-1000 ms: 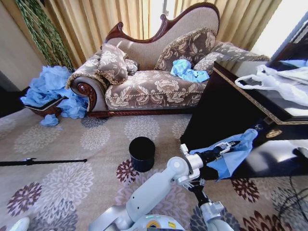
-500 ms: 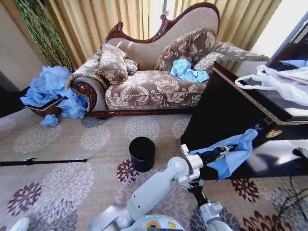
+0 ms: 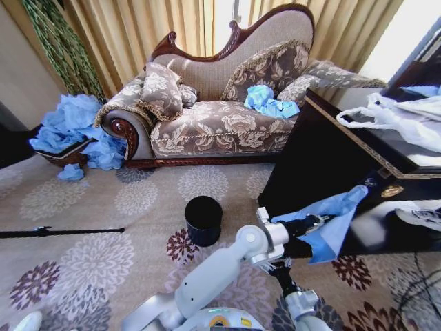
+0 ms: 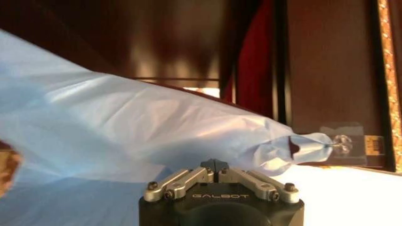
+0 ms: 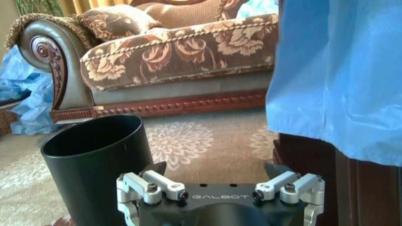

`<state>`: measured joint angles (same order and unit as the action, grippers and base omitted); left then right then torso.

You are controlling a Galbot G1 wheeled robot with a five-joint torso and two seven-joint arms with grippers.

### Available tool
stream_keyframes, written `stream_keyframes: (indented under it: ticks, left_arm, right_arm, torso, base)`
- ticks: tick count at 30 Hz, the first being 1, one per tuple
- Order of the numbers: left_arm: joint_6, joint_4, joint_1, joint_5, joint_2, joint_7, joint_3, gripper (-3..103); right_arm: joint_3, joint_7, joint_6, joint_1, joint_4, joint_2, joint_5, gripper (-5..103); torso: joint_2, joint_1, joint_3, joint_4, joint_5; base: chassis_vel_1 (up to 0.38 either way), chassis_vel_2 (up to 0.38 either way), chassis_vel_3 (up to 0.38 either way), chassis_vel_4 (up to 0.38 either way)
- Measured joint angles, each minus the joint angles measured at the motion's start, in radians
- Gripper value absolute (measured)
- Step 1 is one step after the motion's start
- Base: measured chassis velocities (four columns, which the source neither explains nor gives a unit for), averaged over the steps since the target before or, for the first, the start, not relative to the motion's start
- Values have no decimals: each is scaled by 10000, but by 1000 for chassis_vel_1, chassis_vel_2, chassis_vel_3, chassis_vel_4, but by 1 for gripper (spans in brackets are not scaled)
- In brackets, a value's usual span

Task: Place a garbage bag over the trash bin.

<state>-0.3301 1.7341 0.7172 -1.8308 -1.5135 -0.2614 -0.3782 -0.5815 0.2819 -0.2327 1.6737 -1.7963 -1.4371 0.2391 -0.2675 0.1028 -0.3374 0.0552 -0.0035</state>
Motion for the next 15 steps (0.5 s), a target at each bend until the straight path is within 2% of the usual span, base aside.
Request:
stream_keyframes:
  ticks: [7,11,13,14,15]
  left_arm:
    - [-9,379,235,-80,552,-156,98,0]
    - [-14,493,315,-137,588,208,173,0]
    - [-15,531,331,-187,534,1105,268,-1]
    - [-26,531,326,-199,530,1329,303,4]
    - [-58,512,300,-212,513,1648,351,4]
  right_arm:
    - [-4,14,-39,31,39,-61,-58,100]
    - [7,14,-41,44,39,-97,-113,100]
    - [10,15,-47,56,39,-119,-194,100]
    - [9,15,-52,67,41,-125,-208,100]
    - [10,15,-59,83,50,-134,-227,100]
  torso:
    - [0,0,0,0,0]
    - [0,0,0,0,-1]
    - [0,0,0,1,-1]
    - [0,0,1,1,-1]
    - [0,0,0,0,0]
  base:
    - [0,0,0,0]
    - [0,0,0,0]
    - [0,0,0,0]
    - [0,0,0,0]
    - [0,0,0,0]
